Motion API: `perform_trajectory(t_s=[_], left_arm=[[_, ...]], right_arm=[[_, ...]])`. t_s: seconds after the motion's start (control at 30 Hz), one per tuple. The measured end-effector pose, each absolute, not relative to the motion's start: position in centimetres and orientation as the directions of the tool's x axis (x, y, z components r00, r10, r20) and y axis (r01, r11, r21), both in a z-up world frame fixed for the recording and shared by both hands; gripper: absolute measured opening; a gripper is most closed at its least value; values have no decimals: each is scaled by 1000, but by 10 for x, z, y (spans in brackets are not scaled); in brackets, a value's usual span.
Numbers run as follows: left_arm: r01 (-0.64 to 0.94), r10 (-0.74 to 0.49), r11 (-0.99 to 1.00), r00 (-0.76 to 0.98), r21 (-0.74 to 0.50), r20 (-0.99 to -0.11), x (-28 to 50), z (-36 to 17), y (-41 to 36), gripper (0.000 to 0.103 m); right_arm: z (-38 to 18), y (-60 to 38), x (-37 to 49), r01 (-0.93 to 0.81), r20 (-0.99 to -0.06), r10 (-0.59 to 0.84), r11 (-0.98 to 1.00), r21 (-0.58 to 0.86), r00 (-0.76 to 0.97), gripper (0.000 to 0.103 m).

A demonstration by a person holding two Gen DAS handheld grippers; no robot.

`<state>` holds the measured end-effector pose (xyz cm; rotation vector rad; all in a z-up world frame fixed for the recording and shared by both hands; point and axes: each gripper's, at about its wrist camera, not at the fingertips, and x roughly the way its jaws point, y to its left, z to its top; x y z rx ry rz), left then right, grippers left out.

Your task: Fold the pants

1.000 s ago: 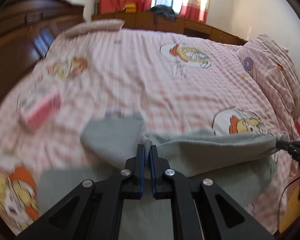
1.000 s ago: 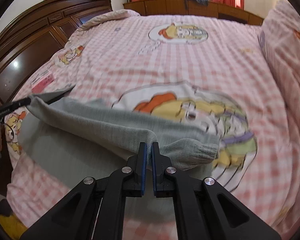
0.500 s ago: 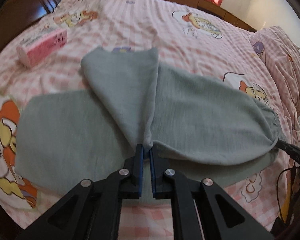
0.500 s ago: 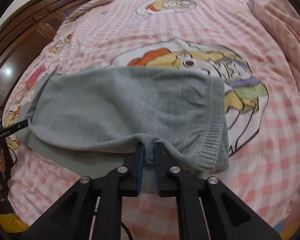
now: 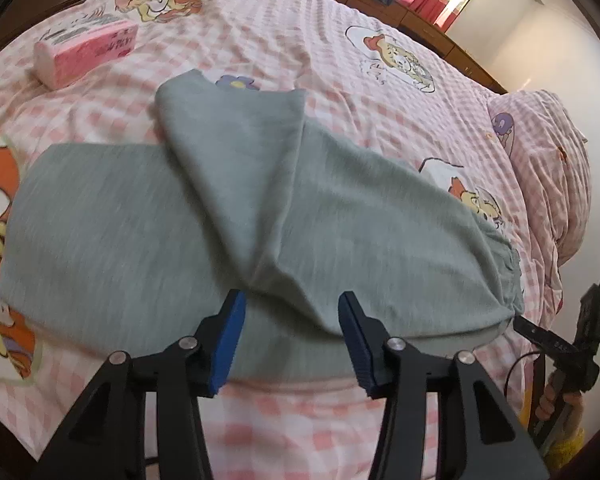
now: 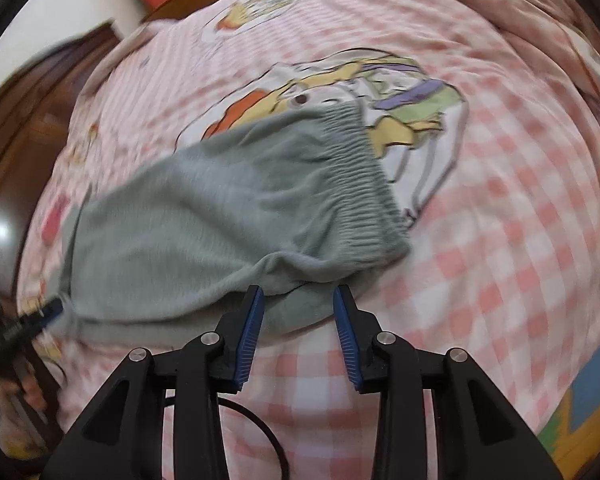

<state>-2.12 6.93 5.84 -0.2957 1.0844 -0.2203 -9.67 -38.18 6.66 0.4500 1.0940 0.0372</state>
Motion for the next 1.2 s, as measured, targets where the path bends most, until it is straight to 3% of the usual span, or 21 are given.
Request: perform_trajectory(t_s=[0.37, 0.7, 0.8, 0.83, 0.9, 1.0, 1.2], left_arm=[[-31, -230, 963, 431, -269, -873, 0, 42, 59, 56], [-59, -211, 964, 416, -258, -885, 7, 29, 60, 56], [-59, -194, 969, 428, -242, -883, 6, 29, 58, 55], [-66, -188, 969, 436, -239, -880, 6, 29, 58, 53], [-79, -189, 965, 445, -249, -875, 3, 29, 60, 27], [-86, -199, 961, 452, -264, -870, 2, 30, 66, 16], [-41, -224, 959, 496, -280, -839, -11, 53, 65, 10]], right_arm=[[59, -424, -94, 390, -768, 353, 703, 595, 535, 40], [35, -413, -79, 431, -809, 319, 718, 547, 495, 43], [32, -417, -80, 428, -799, 316, 712, 556, 512, 37], [33, -417, -81, 431, -800, 309, 713, 553, 514, 32], [34, -419, -83, 427, -797, 306, 715, 554, 521, 27], [39, -422, -88, 429, -791, 292, 713, 555, 538, 16], [54, -430, -99, 410, -733, 328, 661, 629, 596, 11]])
